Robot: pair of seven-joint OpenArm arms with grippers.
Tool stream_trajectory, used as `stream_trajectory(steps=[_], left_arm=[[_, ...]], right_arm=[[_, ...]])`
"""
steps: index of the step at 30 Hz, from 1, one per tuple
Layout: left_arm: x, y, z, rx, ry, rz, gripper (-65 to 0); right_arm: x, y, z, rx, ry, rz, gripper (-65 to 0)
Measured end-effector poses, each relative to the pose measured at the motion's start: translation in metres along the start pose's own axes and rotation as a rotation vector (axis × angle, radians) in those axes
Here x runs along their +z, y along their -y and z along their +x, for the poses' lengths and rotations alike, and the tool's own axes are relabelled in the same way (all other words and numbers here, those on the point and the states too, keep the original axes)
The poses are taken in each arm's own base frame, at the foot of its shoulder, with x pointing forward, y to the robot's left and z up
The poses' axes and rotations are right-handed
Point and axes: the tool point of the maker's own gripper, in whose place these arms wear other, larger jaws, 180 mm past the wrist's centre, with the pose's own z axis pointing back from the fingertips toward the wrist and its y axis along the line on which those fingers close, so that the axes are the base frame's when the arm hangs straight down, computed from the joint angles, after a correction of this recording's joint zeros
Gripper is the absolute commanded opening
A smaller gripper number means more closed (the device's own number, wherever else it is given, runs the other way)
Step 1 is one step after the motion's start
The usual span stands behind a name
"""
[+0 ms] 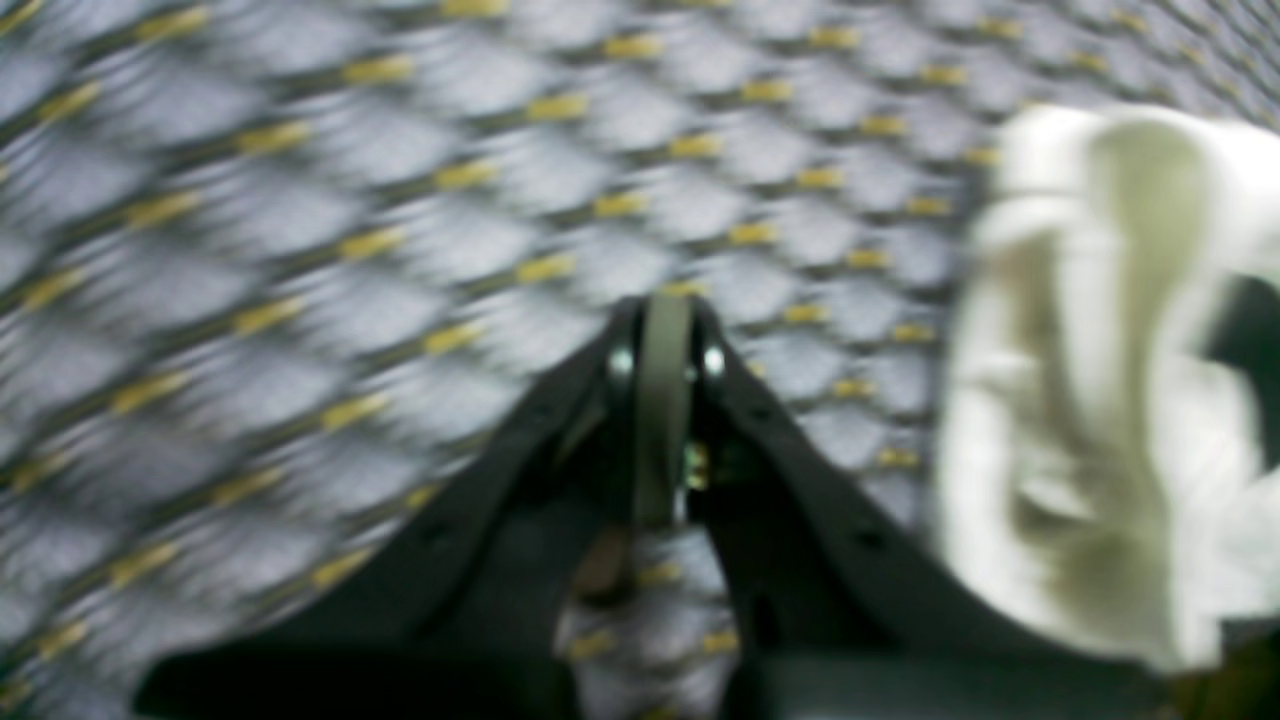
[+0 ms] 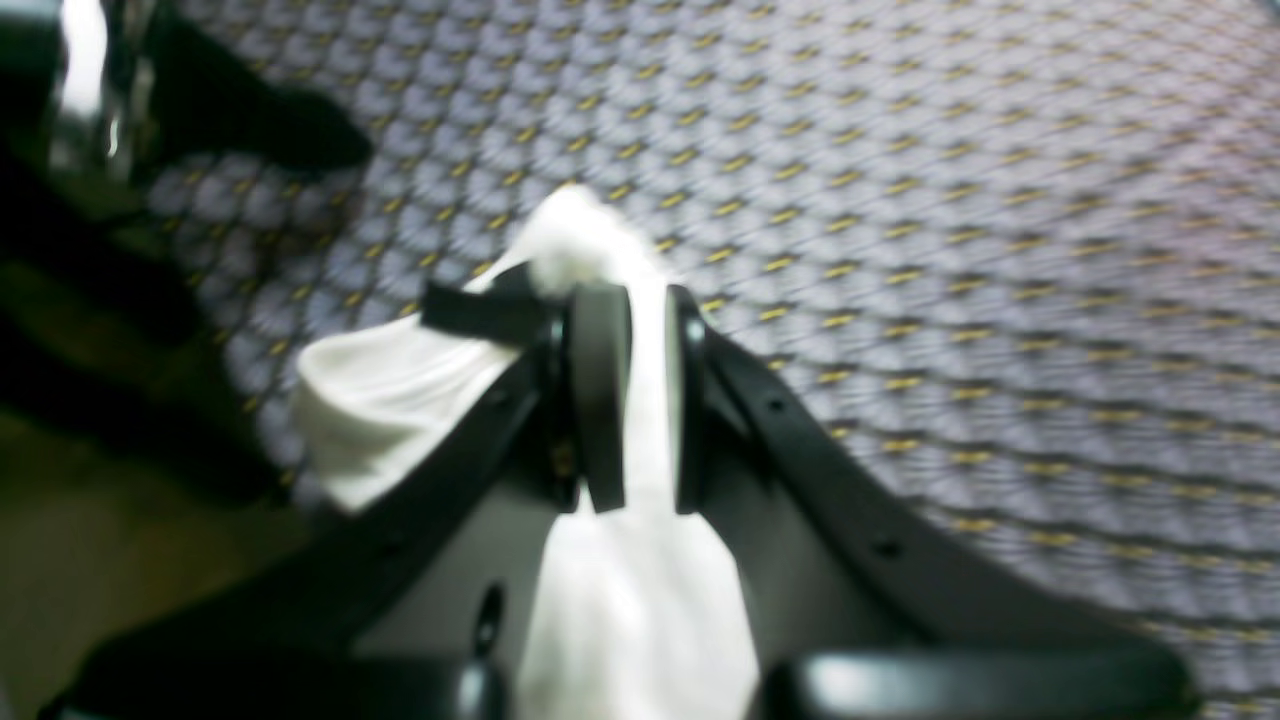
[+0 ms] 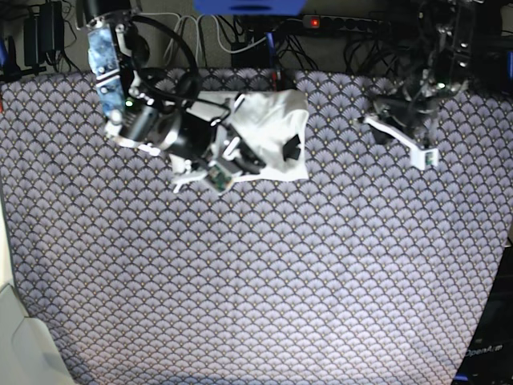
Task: Fold the T-shirt properly
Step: 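Grip opposite sides of the bundle with both grippers and squeeze inward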
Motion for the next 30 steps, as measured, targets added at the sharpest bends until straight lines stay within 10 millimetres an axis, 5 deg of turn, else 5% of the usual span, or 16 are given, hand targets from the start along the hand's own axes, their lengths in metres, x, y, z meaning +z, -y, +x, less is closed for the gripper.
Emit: stream_trajectory(steps=[5,10,18,22,24,27,30], left_arm=[[0.020,-0.024,0.005,0.026,0.032,0.056,-64.7],[0.034,-0.024,0.005,0.021,0.049,0.055,-64.7],[0.043,-0.024,-0.014,0.013,0.010,0.058,-64.7],[0.044,-0.024,-0.017,0.015,0.002,0.058,-64.7],[0.043,-0.020,-0.020,0.010,-0.003,0.049,-64.7],[0.039,-0.001,-0.041,-0.016,-0.064,-0.002,-64.7],[0.037,0.027,-0.066,-0.048,-0.133,-0.077,-64.7]], right_arm=[[-0.024,-0.011,-0.007,-0.020,-0.028,0.061,-59.1],[-0.039,-0.004,-0.010,-0.063,-0.016,0.076,-59.1],[-0.056,0.007,-0.042,-0.152,-0.053,0.081,-59.1],[-0.053,0.008,-0.033,-0.123,-0.036,0.072,-59.1],[-0.045,0.006,-0.013,-0.084,0.014,0.061,-59.1],[-0.028,-0.004,0.018,-0.030,0.104,0.059,-59.1],[-0.014,-0.009,0.019,0.023,0.067,0.046,-59.1]])
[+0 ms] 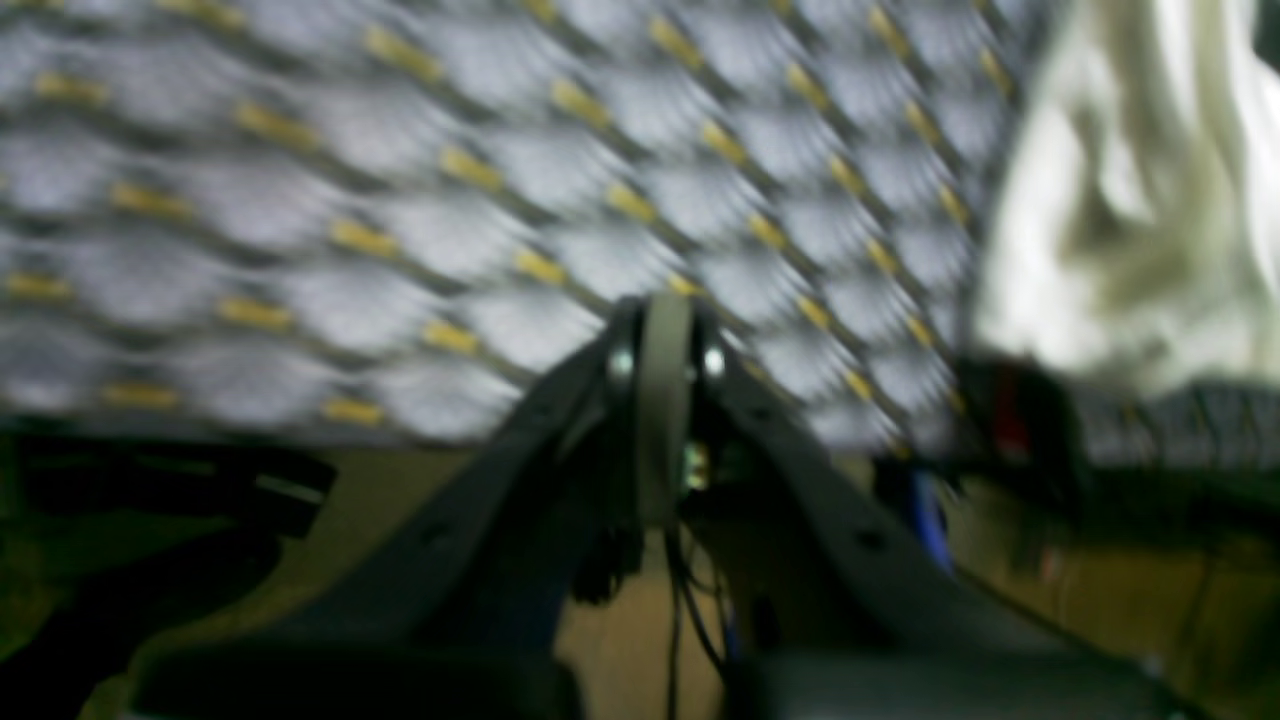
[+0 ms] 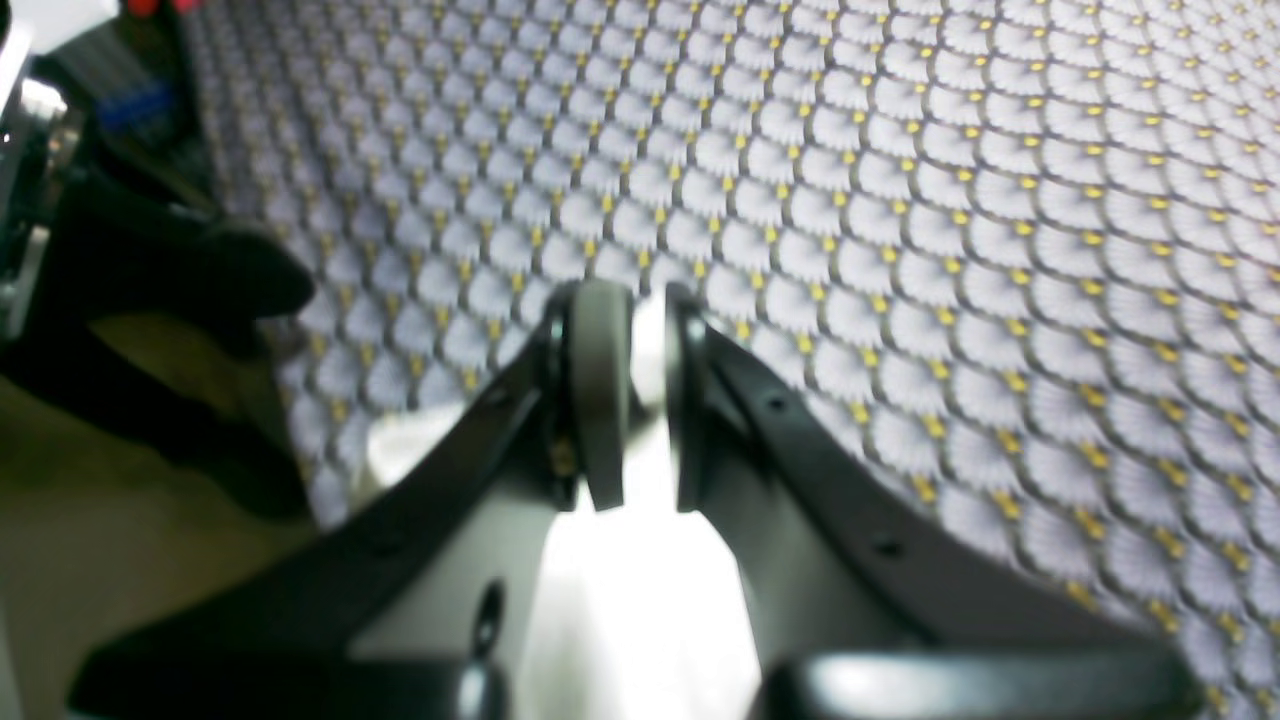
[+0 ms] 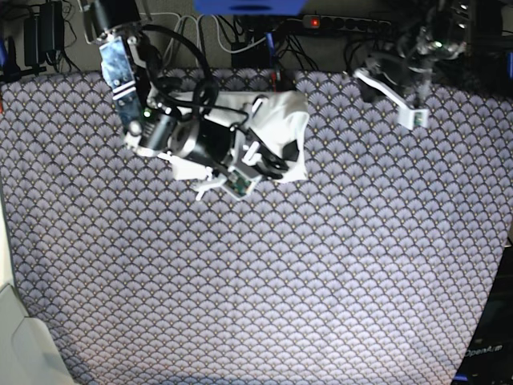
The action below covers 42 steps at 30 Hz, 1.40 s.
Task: Fold the T-shirt properly
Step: 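Grip opposite sides of the bundle with both grippers and squeeze inward, then rotate and straighten the folded bundle with the left gripper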
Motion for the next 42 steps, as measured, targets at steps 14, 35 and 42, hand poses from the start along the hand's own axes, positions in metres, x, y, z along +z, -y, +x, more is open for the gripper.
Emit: stream_trajectory(steps=[14,35,42], left_arm=[[-0.013,0.117,-0.024,-0.388,-0.014,-0.229,-64.7],[-0.057,0.109,-0.013,-0.366,-0.028,-0.178,-64.7],[-0.080,0.117,0.016,-0.355,0.020,-0.167,-64.7]], right_arm=[[0.038,0.028,-0.033,-0.028,-0.074,-0.111,-59.1],[0.055,0.029,-0.060,-0.030,-0.153,-0.118,-59.2],[0.055,0.029,-0.060,-0.030,-0.153,-0.116,-59.2]])
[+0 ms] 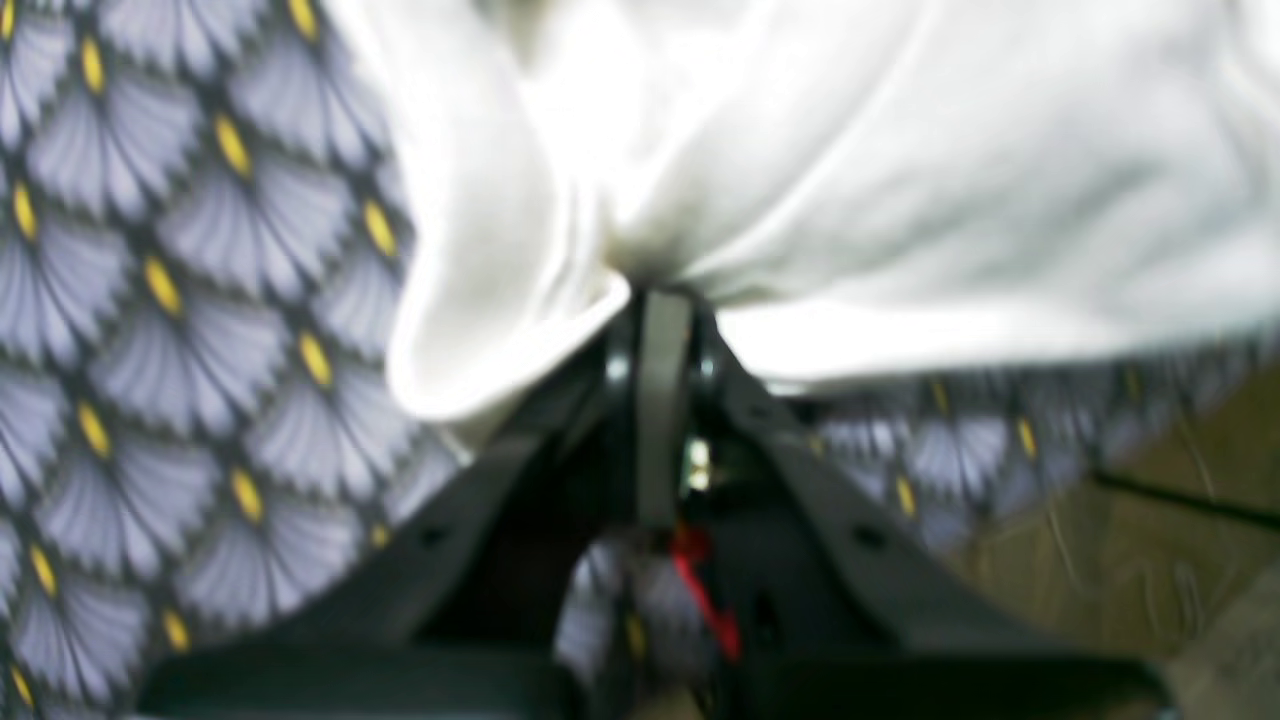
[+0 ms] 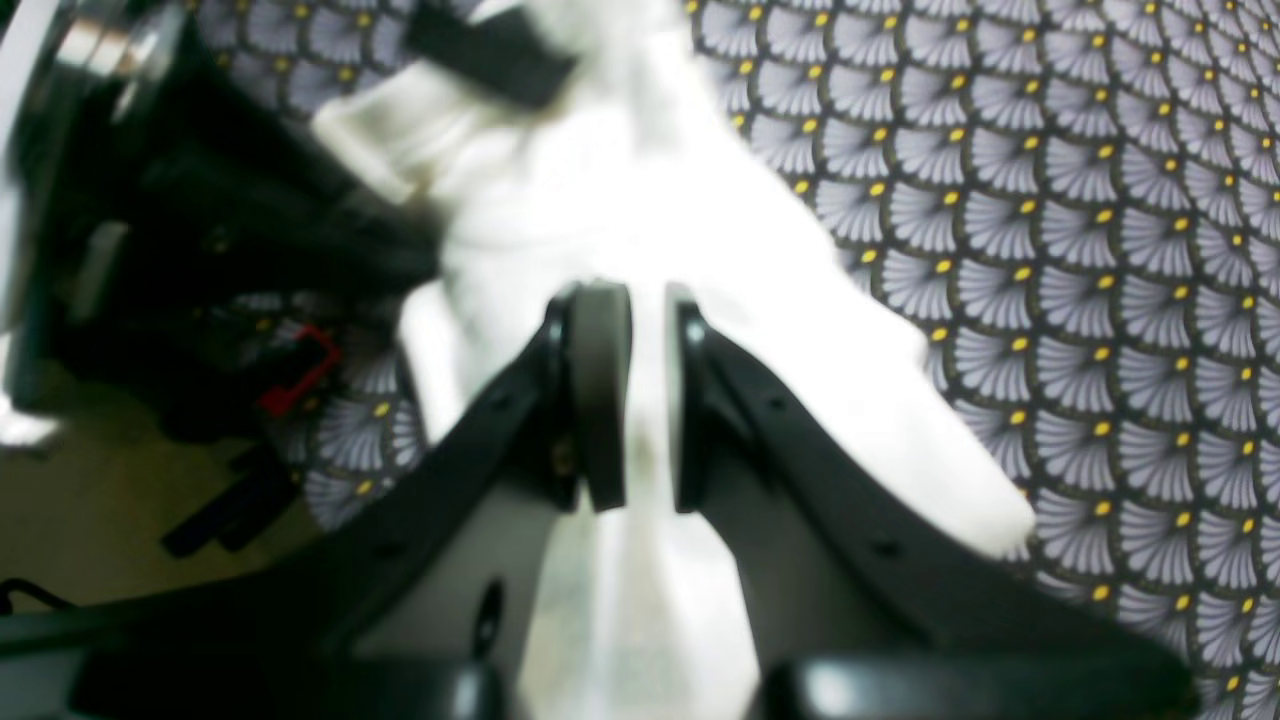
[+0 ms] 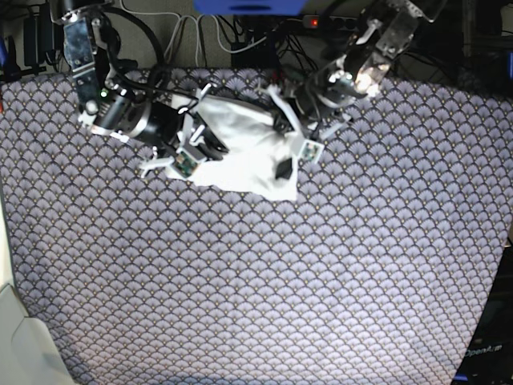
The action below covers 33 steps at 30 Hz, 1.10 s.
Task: Fold the T-shirt properly
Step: 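Rotate and straighten the folded bundle with the left gripper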
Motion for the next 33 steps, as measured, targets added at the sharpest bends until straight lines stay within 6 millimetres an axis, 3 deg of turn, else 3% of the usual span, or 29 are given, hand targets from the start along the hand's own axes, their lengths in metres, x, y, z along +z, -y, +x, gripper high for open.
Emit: stream_trajectory(steps=[5,7,14,18,21,23,27,31,33], left_arm=[[-0.011,-0.006,0.014,-0.003,0.016,0.011,-64.8],[-0.017,-0.006,0.023,0.003,0.025,0.016,-64.8],[-0.030,-0.053,0.061,0.174,0.088,0.109,-64.8],[-0.021,-0.079,0.079,0.192,0.125,0.178,-64.8],[-0.004,-0.073,0.090,0.177,0.179,0.171,-64.8],[0.004,-0.066,0.086,0.160,0.189,0.156,-64.8],[0.004,-0.065,0.061,0.172,0.133,0.160,-64.8],[-0.008,-0.078,0.045,0.187,0.088,0.193,-64.8],[-0.012,-0.082,0.046,0.191,0.097,0.198,-64.8]], right_arm=[[0.005,0.004,-0.008,0.006,-0.023,-0.009,-59.3],[0.011,0.015,-0.010,-0.015,-0.021,-0.044,-59.3],[0.040,0.065,-0.017,-0.052,-0.019,-0.201,-59.2],[0.051,0.087,-0.019,-0.072,-0.013,-0.264,-59.2],[0.048,0.100,-0.045,-0.112,-0.071,-0.264,-59.2],[0.045,0.107,-0.064,-0.155,-0.115,-0.273,-59.3],[0.041,0.106,-0.076,-0.192,-0.135,-0.260,-59.3],[0.027,0.089,-0.071,-0.191,-0.123,-0.217,-59.3],[0.019,0.077,-0.067,-0.191,-0.106,-0.180,-59.3]])
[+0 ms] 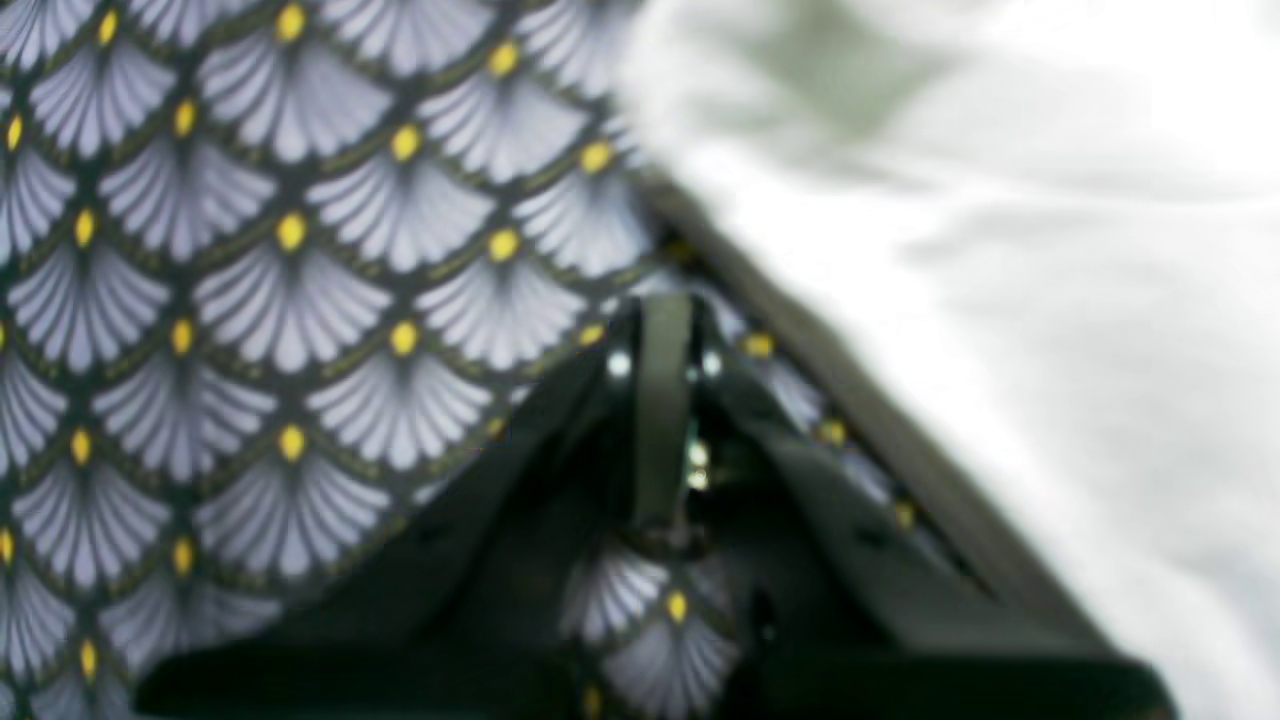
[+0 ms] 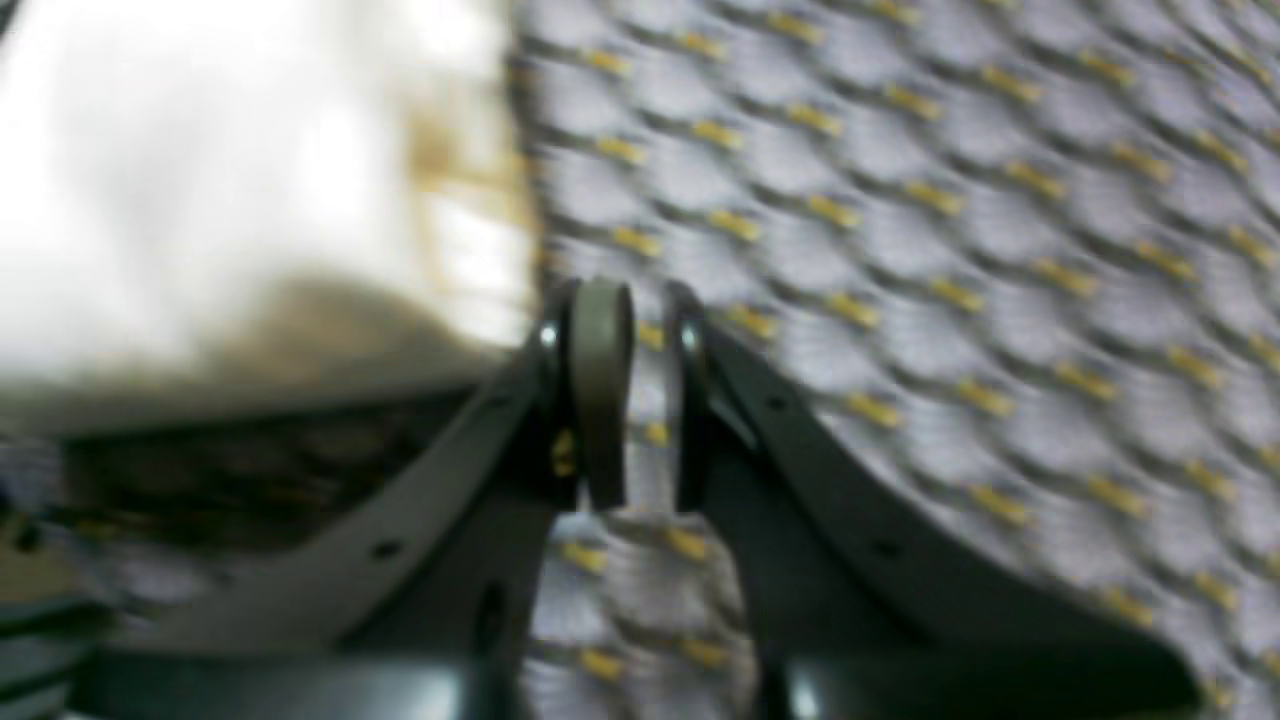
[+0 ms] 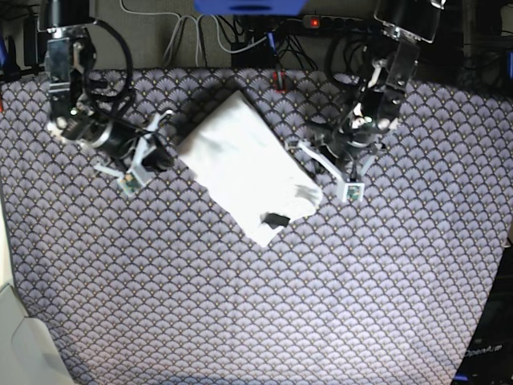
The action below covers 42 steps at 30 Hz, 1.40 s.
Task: Fold the T-shirt properly
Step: 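Rotate and straighten the folded bundle with the left gripper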
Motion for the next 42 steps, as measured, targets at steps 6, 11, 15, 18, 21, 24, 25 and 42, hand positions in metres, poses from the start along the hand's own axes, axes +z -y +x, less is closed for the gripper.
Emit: stream_trajectory(steps=[6,11,15,18,21,24,25,42], left_arm=[[-0.019,0.015,0.018,0.031,0.007,-0.016,-64.8],[-0.044,0.038,0.039,0.071,-0.001,-0.035,-64.8],[-0.053,0.053,0.046,0.088,-0.007,-0.055,-64.8],[-0.058,0.059,0.054,0.087,-0.006,-0.062,-64.8],[-0.064,0.056,0.064,0.096,0.065,-0.051,-64.8],[-0.065,0.054,0.063,0.100,0.080,-0.045,-64.8],[-0.065,0.054,0.063,0.099,0.082,-0.045,-64.8],[-0.070,0.066,0.069,0.123,0.136,-0.056,-64.8]], right_arm=[[-0.006,-0.025,-0.014,0.017,-0.041,0.062,-59.4],[-0.001,-0.035,-0.030,0.003,-0.075,0.075,-59.4],[0.010,-0.047,-0.020,0.030,-0.040,0.082,-59.4],[0.016,-0.053,-0.014,0.050,-0.025,0.084,-59.3],[0.019,-0.059,-0.016,0.047,-0.021,0.093,-59.3],[0.020,-0.062,-0.021,0.043,-0.036,0.097,-59.4],[0.020,-0.062,-0.022,0.040,-0.034,0.099,-59.4],[0.036,-0.086,-0.048,0.015,-0.084,0.132,-59.5]])
